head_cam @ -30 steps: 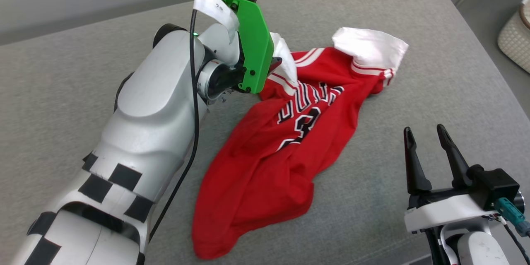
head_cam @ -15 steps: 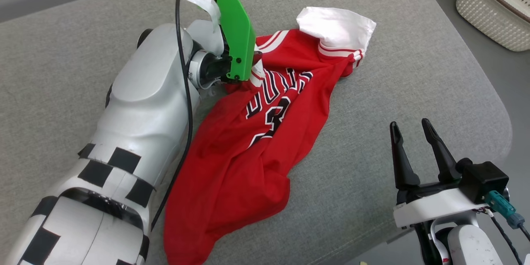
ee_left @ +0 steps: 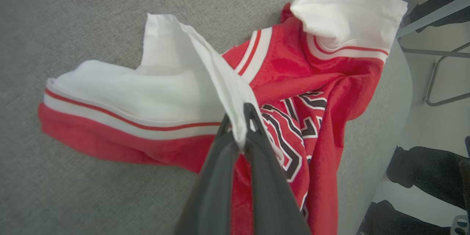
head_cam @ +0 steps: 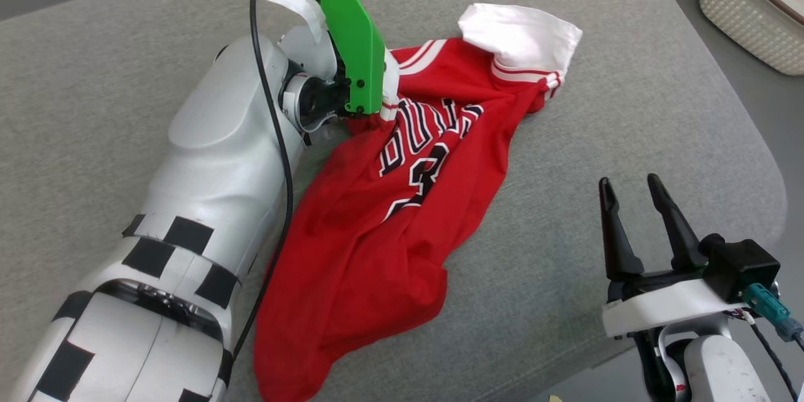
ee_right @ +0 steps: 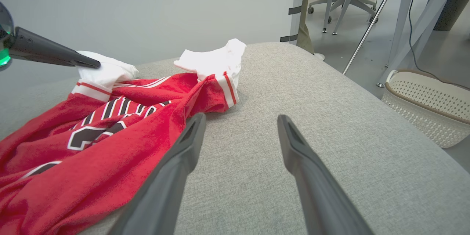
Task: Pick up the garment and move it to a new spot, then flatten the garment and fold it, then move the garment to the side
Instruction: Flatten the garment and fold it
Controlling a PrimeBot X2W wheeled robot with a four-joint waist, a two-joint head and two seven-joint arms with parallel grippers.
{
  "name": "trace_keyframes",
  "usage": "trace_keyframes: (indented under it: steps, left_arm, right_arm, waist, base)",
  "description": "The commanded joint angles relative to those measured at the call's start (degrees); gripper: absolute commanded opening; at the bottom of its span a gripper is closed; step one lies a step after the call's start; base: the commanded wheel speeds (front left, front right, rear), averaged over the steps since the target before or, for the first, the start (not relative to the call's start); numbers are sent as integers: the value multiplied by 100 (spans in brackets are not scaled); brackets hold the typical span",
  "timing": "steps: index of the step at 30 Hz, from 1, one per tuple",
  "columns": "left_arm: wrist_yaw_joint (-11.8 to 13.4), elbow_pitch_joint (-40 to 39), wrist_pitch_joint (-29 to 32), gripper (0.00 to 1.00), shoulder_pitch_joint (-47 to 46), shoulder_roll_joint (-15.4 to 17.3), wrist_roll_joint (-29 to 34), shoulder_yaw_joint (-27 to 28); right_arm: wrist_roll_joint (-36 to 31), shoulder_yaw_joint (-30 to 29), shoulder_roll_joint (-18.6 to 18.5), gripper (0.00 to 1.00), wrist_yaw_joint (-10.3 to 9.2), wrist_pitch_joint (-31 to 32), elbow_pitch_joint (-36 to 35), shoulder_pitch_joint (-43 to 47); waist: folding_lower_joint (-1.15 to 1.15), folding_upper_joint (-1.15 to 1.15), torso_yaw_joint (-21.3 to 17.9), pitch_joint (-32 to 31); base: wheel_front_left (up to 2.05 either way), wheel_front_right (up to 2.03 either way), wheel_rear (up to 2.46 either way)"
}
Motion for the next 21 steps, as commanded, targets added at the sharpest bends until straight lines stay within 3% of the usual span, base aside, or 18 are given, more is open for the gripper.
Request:
trace_keyframes:
  steps: [1,9,21]
  left_arm:
    - [-51,-40,-149,0,-84,-21,-74,47]
    - [-162,-457,-941,0,285,177,-477,279]
    - [-173,-1364,-1902,0,1736,1117,-1084,671]
  right_arm:
    - [-75,-52,15,100,-5,-51,14,-79]
    - [-456,-493,5,100,-5,-51,4,120]
    - [-626,-719,-122,100,-5,278,-65,386]
  waist:
    - [-1,0,256,-198]
    - [-1,0,1204,-792]
    - [-1,0,2296,-1323]
  base:
    - [0,0,0]
    - [0,0,0]
    - [0,0,0]
